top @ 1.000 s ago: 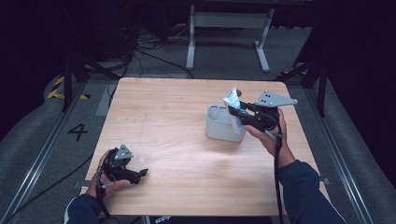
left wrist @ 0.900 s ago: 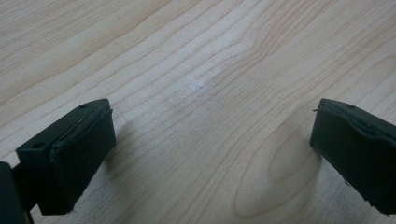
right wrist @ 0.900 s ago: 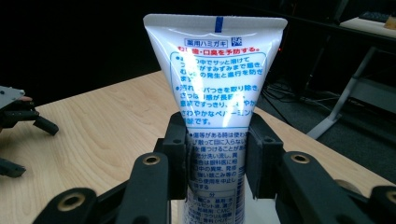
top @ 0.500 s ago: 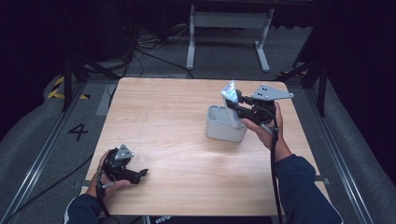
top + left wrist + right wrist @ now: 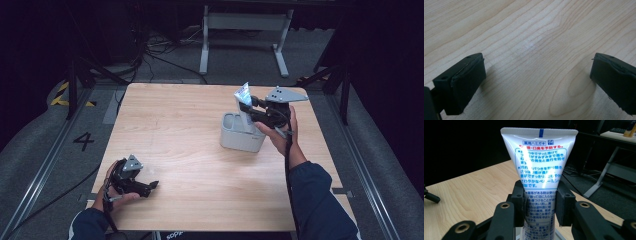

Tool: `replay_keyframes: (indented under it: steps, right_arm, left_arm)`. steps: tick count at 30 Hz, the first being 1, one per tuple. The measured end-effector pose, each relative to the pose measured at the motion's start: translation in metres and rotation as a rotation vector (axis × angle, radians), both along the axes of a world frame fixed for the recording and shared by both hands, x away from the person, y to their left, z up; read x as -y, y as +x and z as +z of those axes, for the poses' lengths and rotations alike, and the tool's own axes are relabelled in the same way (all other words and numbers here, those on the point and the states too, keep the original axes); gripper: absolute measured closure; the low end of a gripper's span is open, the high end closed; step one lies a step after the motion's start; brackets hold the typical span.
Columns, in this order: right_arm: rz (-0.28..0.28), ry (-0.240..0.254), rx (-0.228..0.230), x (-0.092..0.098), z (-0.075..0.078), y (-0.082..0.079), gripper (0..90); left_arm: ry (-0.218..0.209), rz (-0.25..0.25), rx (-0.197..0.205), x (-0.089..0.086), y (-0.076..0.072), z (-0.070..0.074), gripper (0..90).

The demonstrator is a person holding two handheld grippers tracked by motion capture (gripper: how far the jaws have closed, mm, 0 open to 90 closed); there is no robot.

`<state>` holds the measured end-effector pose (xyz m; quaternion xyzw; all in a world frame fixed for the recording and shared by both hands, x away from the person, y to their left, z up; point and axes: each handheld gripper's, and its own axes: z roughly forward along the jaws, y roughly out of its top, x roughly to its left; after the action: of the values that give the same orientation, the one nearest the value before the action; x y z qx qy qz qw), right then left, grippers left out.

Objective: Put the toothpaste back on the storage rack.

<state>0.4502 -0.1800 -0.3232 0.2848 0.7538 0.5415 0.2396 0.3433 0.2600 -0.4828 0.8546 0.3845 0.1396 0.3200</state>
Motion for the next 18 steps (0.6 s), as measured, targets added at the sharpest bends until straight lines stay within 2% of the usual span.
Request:
replay_keyframes:
  steps: [18]
  right_arm:
    - [-0.022,-0.019,-0.022,-0.001,-0.013,0.02,66.5]
  left_arm:
    - [0.003,-0.002,0.004,0.0,0.0,0.0,0.7]
